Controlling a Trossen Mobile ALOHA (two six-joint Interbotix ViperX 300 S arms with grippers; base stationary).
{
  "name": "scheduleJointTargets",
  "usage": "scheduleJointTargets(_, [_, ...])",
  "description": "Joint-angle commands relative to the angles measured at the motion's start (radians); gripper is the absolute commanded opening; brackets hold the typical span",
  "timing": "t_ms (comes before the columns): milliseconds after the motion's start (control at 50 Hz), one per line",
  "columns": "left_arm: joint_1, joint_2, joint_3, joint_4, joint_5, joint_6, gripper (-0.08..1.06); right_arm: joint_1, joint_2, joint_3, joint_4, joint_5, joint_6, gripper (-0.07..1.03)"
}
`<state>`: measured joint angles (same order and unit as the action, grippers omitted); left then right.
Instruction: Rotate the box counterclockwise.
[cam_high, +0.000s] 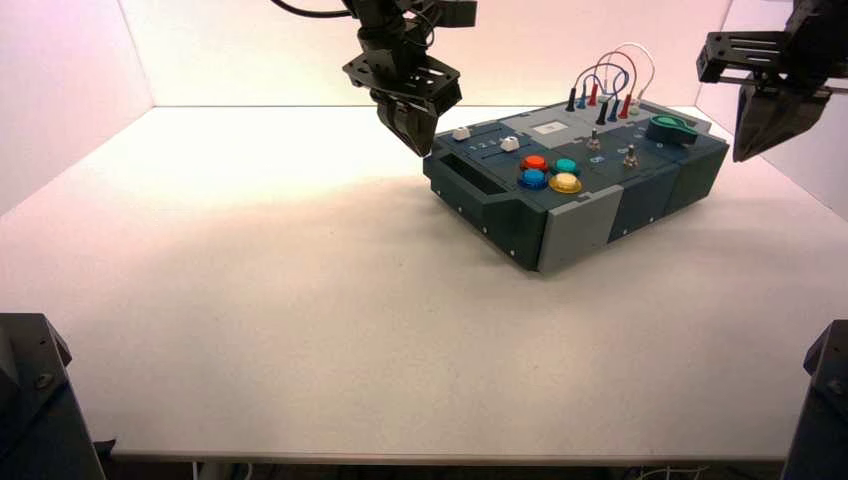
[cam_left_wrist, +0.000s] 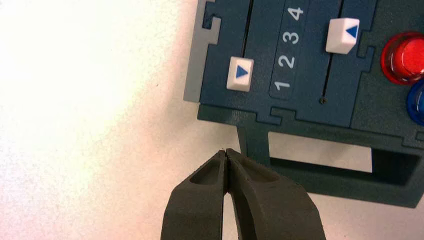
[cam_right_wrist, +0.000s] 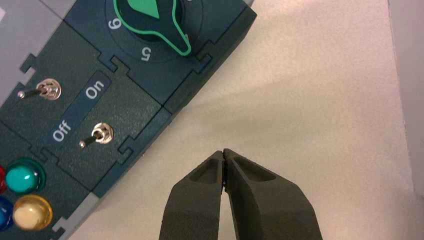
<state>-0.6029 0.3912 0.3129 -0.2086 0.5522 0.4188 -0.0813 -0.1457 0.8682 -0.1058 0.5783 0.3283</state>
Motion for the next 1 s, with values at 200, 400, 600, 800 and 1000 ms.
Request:
scheduleJointTargets(200, [-0.005, -0.014, -0.021, -0.002, -0.002, 0.008, -0.03, -0.006, 0.054, -0.032, 0.003, -0.034, 0.003, -0.02])
scheduleJointTargets(400, [-0.005, -0.012, -0.015, -0.002, 0.0, 0.008, -0.03, -0.006, 0.094, -0.052, 0.003, -0.061, 0.003, -0.02])
scheduleJointTargets(600, [-0.005, -0.011, -0.012, -0.002, -0.002, 0.008, -0.03, -0.005, 0.133, -0.089, 0.002, -0.066, 0.0, -0.02])
scheduleJointTargets(800, [-0.005, -0.011, -0.012, -0.005, 0.0, 0.008, -0.03, 0.002, 0.169, -0.138, 0.003, -0.087, -0.002, -0.02])
scheduleJointTargets(1000, [-0.005, -0.011, -0.012, -0.003, 0.003, 0.008, -0.03, 0.009, 0.202, -0.19, 0.003, -0.092, -0.002, -0.02])
